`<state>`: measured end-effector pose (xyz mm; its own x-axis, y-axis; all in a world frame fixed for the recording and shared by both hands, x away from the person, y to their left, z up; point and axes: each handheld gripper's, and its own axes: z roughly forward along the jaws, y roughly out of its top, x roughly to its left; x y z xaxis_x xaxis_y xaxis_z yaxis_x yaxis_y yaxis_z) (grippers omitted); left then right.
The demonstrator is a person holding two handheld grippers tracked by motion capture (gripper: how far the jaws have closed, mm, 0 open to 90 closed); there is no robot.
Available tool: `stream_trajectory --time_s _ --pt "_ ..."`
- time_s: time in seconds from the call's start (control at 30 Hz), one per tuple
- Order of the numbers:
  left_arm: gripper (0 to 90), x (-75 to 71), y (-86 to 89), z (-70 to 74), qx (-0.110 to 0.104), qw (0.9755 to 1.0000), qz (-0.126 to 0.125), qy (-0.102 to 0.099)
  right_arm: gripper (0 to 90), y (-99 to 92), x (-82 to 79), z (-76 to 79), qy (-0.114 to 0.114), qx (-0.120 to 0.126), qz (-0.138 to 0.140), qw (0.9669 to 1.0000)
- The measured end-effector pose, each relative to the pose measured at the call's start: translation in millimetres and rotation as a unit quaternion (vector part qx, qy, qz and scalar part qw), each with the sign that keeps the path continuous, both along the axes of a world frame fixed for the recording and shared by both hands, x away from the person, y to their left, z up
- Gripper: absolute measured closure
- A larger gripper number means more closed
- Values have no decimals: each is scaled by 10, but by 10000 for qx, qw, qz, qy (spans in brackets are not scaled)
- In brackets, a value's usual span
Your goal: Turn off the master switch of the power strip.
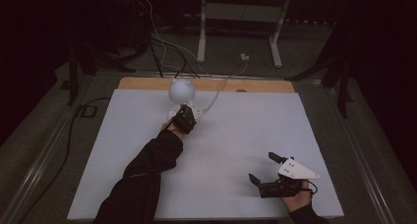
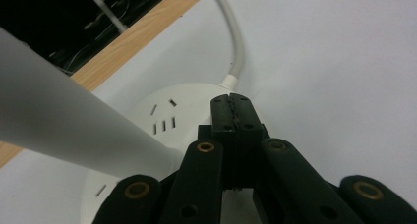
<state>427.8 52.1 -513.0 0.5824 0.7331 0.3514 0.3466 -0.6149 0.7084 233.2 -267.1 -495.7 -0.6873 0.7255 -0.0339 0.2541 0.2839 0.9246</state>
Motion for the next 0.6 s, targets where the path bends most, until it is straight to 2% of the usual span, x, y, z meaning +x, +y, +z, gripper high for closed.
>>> stream_trajectory --time_s 0.1,0.17,0.23,0.33,0.4,0.43,0.5,0.6 --pt "900 10 -4 4 11 9999 90 54 3 6 1 -3 7 -10 10 10000" --pt "900 -3 -39 3 258 9996 57 -44 3 10 -2 -2 3 -12 12 10000" --pt "900 11 -13 10 133 9999 12 50 3 12 -4 -1 -4 -26 20 10000" --pt "900 15 7 8 83 9999 -44 67 3 12 -3 -2 -3 -19 30 10000" --pt "900 20 -9 16 165 9998 -69 80 3 14 2 -3 0 -25 30 10000" --pt "900 28 -2 28 171 9997 -102 149 3 15 4 -4 1 -24 32 10000" --pt "900 42 -11 52 157 9994 -140 259 3 20 6 -6 12 -36 35 10000" --pt "900 52 -39 55 125 9995 -103 268 3 25 -1 -7 8 -59 46 10000"
